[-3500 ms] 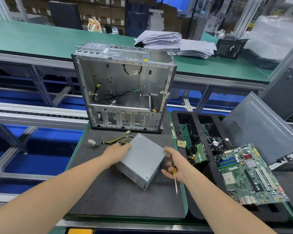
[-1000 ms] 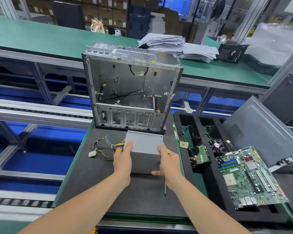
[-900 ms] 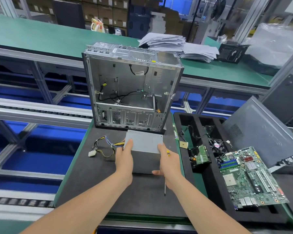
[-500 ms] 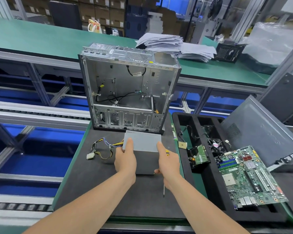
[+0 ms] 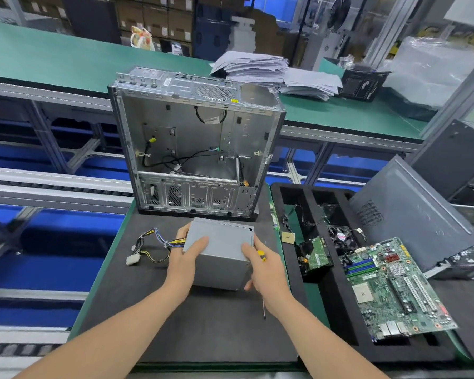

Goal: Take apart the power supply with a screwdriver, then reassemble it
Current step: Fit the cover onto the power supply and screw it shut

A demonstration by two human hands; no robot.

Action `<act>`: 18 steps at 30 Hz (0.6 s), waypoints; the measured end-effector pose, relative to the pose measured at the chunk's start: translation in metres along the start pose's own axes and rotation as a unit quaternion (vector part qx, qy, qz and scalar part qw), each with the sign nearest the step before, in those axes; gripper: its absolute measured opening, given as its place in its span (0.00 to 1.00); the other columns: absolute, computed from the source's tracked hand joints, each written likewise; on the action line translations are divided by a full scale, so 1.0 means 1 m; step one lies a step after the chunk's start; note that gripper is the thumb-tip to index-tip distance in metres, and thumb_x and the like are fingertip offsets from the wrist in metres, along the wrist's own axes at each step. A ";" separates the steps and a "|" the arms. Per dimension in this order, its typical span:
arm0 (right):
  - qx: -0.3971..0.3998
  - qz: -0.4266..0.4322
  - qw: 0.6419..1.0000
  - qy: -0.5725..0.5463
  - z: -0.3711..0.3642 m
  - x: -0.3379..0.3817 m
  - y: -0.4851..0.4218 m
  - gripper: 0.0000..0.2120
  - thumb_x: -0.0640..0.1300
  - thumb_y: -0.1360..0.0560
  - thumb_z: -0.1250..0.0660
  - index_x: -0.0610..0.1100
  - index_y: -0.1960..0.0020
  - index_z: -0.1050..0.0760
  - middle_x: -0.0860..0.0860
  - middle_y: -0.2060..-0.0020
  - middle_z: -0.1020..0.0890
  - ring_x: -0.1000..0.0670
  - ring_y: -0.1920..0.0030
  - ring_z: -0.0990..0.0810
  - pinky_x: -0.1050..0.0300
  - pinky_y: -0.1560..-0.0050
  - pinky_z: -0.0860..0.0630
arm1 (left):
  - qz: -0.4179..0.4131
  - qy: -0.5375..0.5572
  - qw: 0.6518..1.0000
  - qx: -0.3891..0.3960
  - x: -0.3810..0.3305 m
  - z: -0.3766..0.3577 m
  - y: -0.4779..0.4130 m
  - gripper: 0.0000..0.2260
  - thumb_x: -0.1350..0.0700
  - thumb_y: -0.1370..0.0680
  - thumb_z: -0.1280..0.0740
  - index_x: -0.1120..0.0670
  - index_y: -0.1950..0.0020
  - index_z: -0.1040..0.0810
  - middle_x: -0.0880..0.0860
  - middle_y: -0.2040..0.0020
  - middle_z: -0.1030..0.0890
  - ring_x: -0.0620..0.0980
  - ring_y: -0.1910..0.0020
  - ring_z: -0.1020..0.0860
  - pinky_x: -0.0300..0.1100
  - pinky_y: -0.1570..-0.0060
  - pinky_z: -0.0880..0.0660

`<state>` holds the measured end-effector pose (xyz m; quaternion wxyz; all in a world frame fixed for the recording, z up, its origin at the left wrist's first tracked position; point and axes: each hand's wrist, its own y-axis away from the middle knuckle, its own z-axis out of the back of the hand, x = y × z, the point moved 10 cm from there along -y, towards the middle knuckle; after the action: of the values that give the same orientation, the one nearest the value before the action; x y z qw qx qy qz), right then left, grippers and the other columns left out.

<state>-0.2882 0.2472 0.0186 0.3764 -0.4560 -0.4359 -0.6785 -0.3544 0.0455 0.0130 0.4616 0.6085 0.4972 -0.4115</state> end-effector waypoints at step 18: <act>0.082 -0.005 0.996 -0.042 0.001 0.013 -0.002 0.29 0.53 0.17 0.33 0.63 0.19 0.38 0.48 0.52 0.21 0.54 0.75 0.38 0.52 0.69 0.23 | 0.063 0.099 0.992 -0.041 0.016 -0.009 0.016 0.27 0.47 0.26 0.35 0.37 0.26 0.25 0.45 0.27 0.23 0.49 0.25 0.28 0.56 0.21 0.39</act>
<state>-0.2939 0.2479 0.0309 0.3903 -0.4493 -0.5075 -0.6231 -0.3355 0.0563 0.0019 0.4598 0.6567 0.5177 -0.2989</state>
